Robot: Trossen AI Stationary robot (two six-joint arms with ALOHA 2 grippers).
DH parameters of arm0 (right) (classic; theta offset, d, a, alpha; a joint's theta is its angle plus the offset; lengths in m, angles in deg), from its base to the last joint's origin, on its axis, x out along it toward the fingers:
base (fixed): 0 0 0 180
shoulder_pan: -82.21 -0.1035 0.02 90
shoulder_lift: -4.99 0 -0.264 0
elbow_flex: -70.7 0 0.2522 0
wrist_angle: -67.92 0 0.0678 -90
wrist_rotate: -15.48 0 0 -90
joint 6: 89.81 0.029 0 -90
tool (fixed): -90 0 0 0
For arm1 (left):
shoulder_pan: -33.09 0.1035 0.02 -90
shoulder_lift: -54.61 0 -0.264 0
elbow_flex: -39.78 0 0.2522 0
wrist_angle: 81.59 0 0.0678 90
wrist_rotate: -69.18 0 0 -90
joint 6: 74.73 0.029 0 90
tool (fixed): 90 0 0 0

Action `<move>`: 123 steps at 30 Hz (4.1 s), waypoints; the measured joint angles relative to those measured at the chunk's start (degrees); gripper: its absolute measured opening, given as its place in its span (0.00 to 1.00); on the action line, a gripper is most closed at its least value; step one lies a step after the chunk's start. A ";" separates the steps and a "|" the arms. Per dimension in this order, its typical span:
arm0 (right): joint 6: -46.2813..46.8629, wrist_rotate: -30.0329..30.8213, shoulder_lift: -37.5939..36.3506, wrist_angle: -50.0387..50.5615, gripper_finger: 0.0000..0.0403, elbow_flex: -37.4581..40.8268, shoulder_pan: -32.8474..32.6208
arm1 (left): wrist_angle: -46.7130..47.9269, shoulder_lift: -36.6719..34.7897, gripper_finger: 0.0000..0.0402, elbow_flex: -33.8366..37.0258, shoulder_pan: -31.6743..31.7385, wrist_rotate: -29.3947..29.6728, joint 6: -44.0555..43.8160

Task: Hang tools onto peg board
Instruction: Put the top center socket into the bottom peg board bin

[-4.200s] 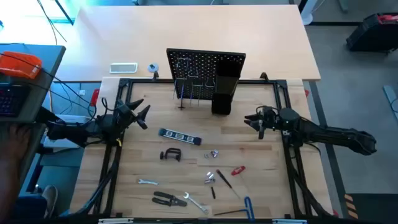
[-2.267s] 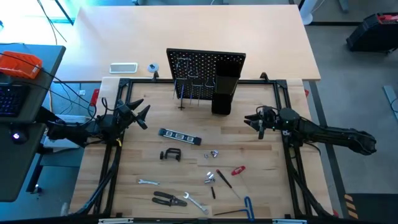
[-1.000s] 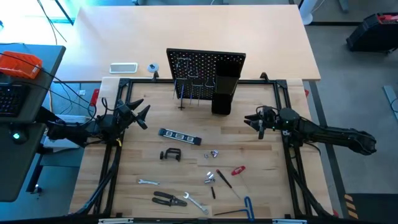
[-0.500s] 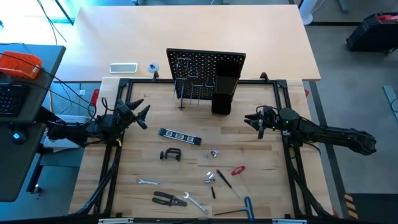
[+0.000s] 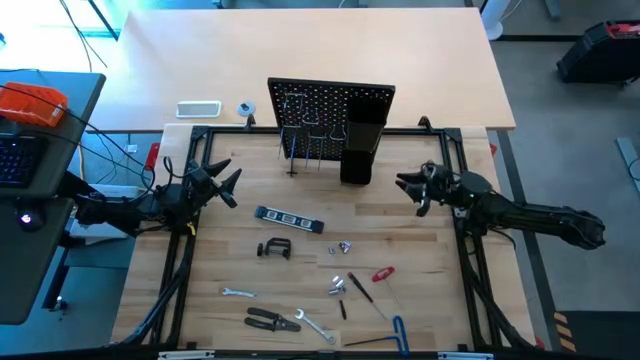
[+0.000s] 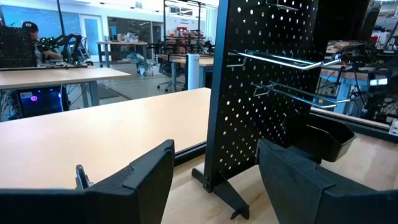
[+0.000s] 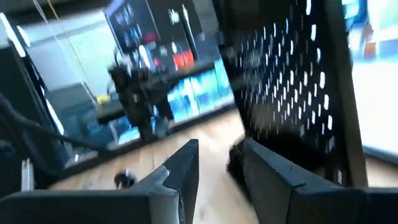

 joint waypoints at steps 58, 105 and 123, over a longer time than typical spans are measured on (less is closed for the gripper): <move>-12.05 -8.13 18.95 25.37 0.53 -26.88 -9.53 | -0.02 -0.01 0.55 0.00 0.01 0.00 -0.02; -9.20 3.42 55.29 -6.96 0.53 -24.94 -29.17 | -0.02 0.00 0.55 0.00 0.01 0.00 0.00; -7.92 1.81 57.53 -12.83 0.53 -24.94 -33.49 | -0.67 0.00 0.55 0.00 0.00 -3.07 -6.22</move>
